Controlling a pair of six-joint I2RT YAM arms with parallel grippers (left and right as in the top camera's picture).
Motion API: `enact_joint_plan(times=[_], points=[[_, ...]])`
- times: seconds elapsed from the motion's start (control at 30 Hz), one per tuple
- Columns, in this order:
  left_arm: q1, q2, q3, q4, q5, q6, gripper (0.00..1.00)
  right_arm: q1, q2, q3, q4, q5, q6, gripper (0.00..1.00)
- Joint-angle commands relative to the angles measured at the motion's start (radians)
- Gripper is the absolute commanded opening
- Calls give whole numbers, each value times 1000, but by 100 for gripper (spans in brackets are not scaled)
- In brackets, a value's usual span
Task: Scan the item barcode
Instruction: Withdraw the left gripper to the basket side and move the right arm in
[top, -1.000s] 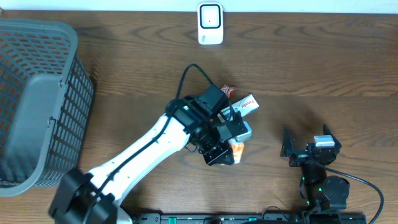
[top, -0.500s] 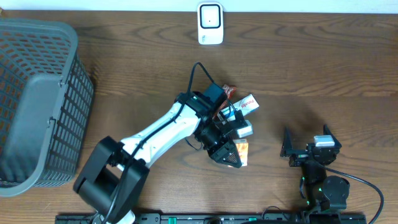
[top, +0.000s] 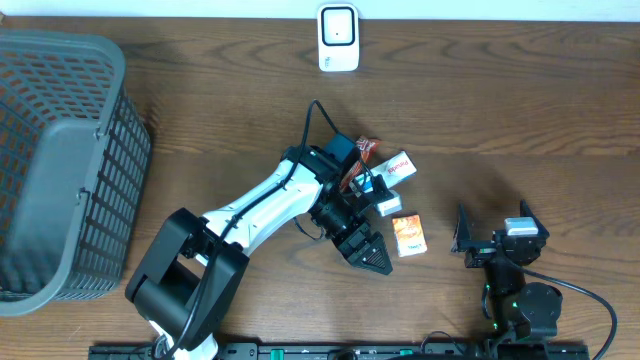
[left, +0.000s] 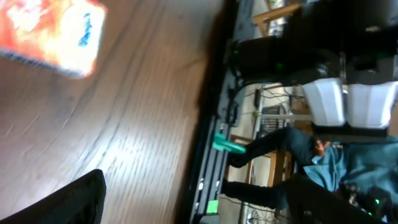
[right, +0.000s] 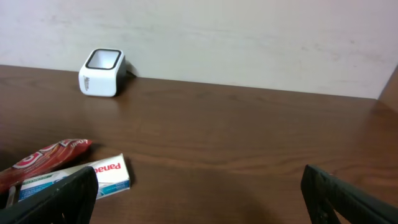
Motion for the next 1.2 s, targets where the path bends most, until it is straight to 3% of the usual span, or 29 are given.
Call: enact_joint_plan(times=[0.0, 0.2, 0.37, 0.47, 0.7, 0.87, 0.9, 1.03, 1.17], points=[[5, -3, 3, -5, -188, -147, 87, 10, -5, -2, -3, 1, 16, 99], [4, -102, 25, -6, -426, -196, 87, 10, -5, -2, -3, 1, 16, 99], [3, -286, 42, 10, -880, -365, 87, 10, -5, -2, -3, 1, 16, 99], [10, -410, 42, 24, -1035, -380, 92, 10, -5, -2, -3, 1, 16, 99], [92, -635, 42, 27, -1070, -380, 92, 10, -5, -2, 2, 0, 13, 99], [191, -741, 42, 33, -1083, -346, 92, 10, -5, -2, 4, -19, 88, 99], [216, -762, 42, 59, -1105, -347, 92, 10, -5, -2, 10, -24, 118, 99], [303, -840, 42, 230, -1148, -346, 92, 10, -5, -2, 52, -185, 496, 99], [357, -896, 42, 510, -1170, -346, 98, 10, -5, -2, 37, -328, 518, 99]])
